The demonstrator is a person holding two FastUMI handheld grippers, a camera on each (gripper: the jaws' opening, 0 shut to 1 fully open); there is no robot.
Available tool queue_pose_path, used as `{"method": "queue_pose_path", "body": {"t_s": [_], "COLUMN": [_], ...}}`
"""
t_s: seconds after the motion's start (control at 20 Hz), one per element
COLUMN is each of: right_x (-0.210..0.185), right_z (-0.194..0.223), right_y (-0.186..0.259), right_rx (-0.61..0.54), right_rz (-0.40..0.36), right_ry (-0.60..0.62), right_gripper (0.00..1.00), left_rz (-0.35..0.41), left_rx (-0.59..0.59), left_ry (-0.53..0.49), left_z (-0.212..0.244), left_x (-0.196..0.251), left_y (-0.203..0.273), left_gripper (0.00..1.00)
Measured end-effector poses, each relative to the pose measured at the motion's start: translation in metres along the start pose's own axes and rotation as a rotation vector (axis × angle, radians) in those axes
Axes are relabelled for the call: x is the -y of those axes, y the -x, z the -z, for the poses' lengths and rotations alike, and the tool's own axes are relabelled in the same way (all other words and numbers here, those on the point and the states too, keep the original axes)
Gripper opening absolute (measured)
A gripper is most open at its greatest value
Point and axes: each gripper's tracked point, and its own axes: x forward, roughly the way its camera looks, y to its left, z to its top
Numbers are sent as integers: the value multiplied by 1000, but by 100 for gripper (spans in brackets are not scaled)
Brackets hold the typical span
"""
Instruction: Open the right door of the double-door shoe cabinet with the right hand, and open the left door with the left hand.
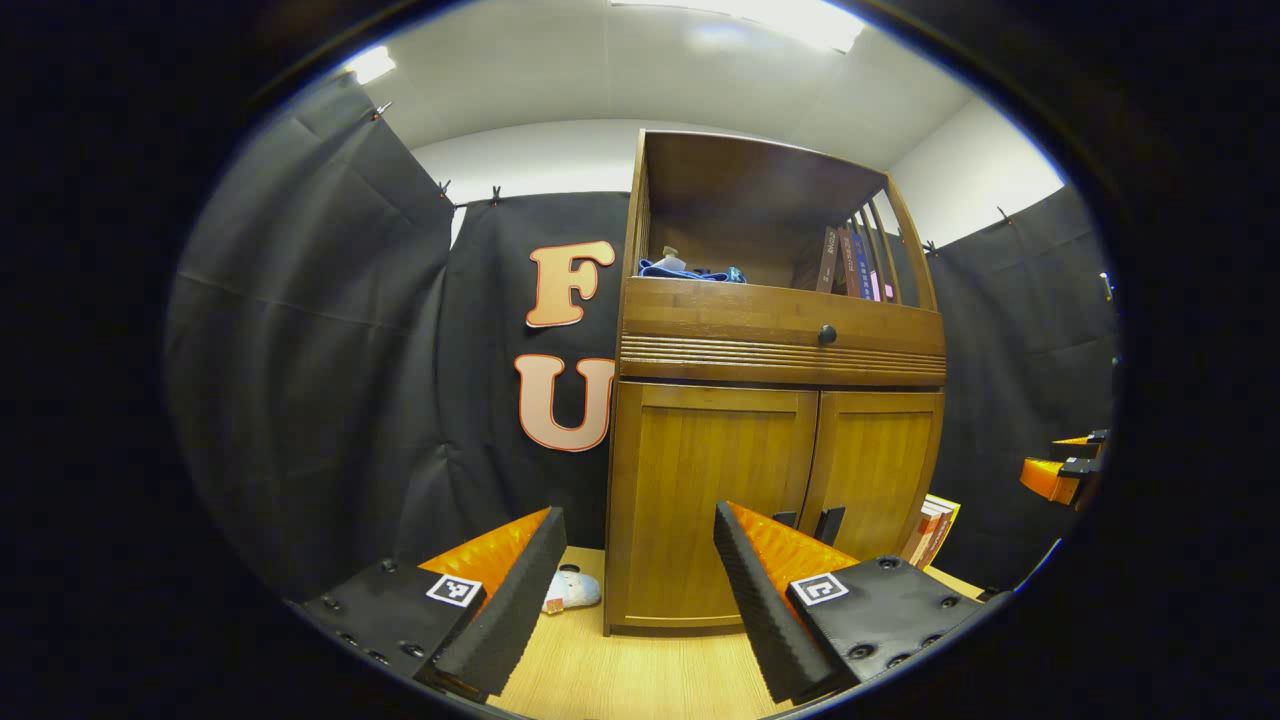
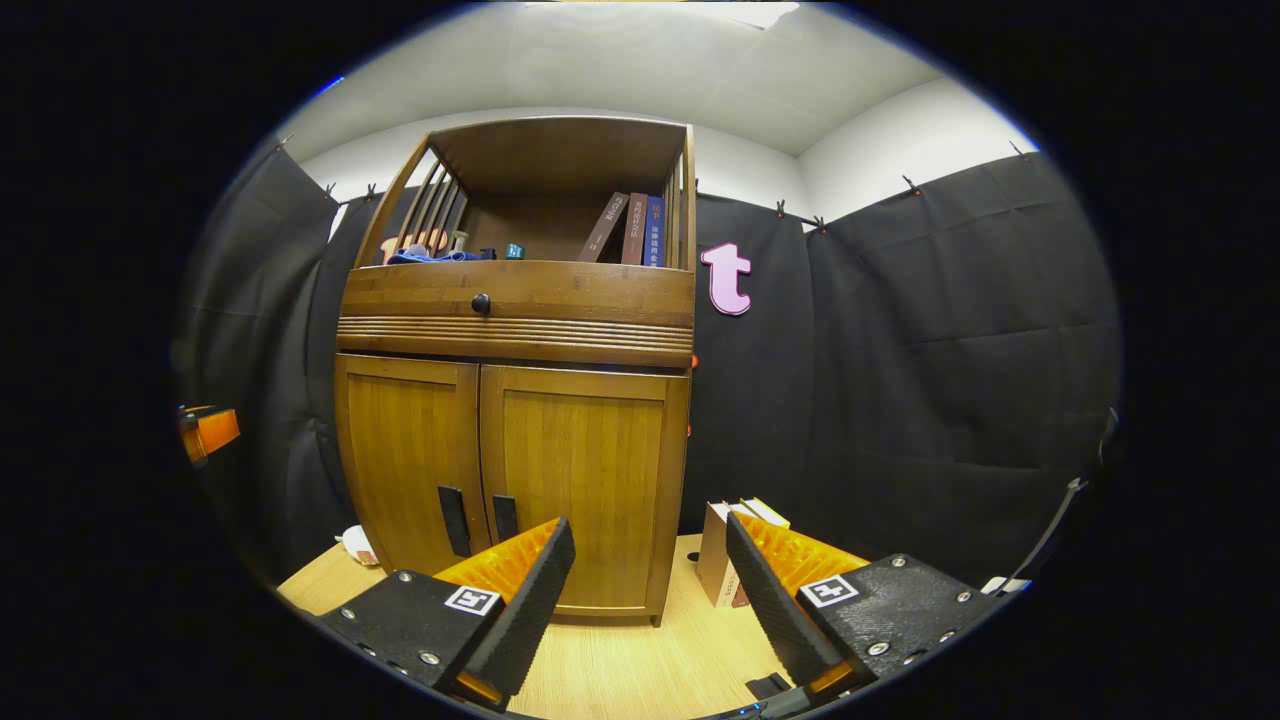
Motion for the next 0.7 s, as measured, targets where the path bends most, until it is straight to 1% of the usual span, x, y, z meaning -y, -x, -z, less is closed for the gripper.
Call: {"method": "queue_pose_path", "body": {"t_s": [0.05,0.1,0.35,0.4,0.45,0.5,0.7], "right_x": [0,0,-7,-12,-16,-22,-46], "right_z": [-1,0,8,10,11,13,27], "right_y": [0,-1,-5,-8,-11,-14,-30], "right_rx": [1,2,-8,-11,-12,-14,-26], "right_rz": [1,1,-9,-14,-23,-33,-70], "right_ry": [0,-1,-8,-10,-13,-17,-42], "right_gripper": [93,94,94,93,93,94,94], "left_rz": [-3,-4,-8,-10,-12,-15,-30], "left_rx": [-1,-3,-11,-10,-8,-8,-11], "left_ry": [-1,-1,-6,-7,-8,-8,-12], "left_z": [1,1,4,3,4,3,5], "left_x": [0,-1,-3,-4,-5,-6,-12], "left_y": [0,0,3,4,5,5,8], "left_gripper": [96,94,94,96,96,94,94]}}
